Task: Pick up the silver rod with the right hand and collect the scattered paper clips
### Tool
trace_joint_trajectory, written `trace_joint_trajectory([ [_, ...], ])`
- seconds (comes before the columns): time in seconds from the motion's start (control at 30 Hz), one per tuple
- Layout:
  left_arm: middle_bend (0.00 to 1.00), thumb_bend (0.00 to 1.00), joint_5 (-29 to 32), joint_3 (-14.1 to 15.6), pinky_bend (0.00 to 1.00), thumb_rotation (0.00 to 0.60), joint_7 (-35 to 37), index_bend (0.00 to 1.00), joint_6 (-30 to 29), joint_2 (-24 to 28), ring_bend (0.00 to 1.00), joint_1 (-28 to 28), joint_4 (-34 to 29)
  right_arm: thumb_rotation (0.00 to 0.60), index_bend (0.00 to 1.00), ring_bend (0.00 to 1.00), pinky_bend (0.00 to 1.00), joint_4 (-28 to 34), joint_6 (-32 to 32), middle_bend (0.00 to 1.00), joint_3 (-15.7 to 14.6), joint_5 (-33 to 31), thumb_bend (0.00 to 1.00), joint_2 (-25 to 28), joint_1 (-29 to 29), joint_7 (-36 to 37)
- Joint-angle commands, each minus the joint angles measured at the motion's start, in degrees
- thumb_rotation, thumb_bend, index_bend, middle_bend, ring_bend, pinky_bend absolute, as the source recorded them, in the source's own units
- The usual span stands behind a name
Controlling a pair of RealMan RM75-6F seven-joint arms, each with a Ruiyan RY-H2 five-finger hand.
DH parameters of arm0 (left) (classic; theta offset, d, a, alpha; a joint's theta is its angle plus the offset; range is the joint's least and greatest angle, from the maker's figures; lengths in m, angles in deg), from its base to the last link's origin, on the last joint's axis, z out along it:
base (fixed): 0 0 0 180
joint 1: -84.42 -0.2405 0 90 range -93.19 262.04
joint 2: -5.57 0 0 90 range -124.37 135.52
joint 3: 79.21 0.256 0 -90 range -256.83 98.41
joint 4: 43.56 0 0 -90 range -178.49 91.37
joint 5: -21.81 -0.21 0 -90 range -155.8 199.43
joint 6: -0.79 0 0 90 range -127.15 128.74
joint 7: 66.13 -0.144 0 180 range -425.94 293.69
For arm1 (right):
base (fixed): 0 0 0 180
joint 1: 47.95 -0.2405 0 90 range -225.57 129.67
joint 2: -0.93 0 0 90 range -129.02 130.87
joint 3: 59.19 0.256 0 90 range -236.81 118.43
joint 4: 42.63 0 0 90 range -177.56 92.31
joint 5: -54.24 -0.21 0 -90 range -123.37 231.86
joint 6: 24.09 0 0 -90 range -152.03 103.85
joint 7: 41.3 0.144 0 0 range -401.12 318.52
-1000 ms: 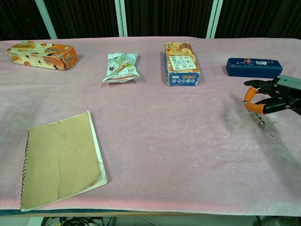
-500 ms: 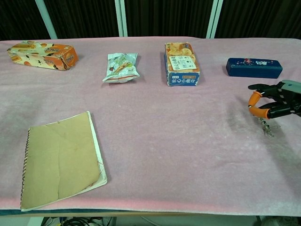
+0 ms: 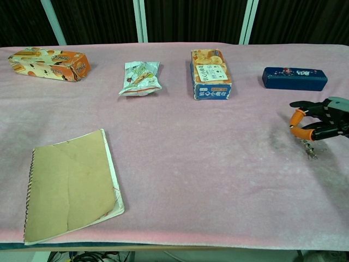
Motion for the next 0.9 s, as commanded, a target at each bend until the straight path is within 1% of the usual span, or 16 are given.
trace_joint_trajectory([
  [0.03,0.0,0.28,0.01,0.01,0.0,0.6,-0.01,0.01,0.01,-0.01,0.0,0.0,0.0,0.6,0.61,0.03,0.21,-0.03,-0.02,0.0,-0.1,0.2,0.38,-0.04,0.08,0.32],
  [0.3,0.0,0.28,-0.01,0.01,0.0,0.6,0.03,0.01,-0.03,0.01,0.0,-0.02,0.0,0.6,0.61,0.03,0.21,-0.24,0.12,0.0,-0.06,0.5,0.38,-0.08,-0.03,0.72],
  [0.9,0.0,0.28,0.0,0.01,0.0,0.6,0.07,0.01,0.03,0.05,0.0,0.0,-0.03,0.6,0.61,0.03,0.21,1.54,-0.8,0.0,0.52,0.4,0.39,0.71,0.09,0.3],
])
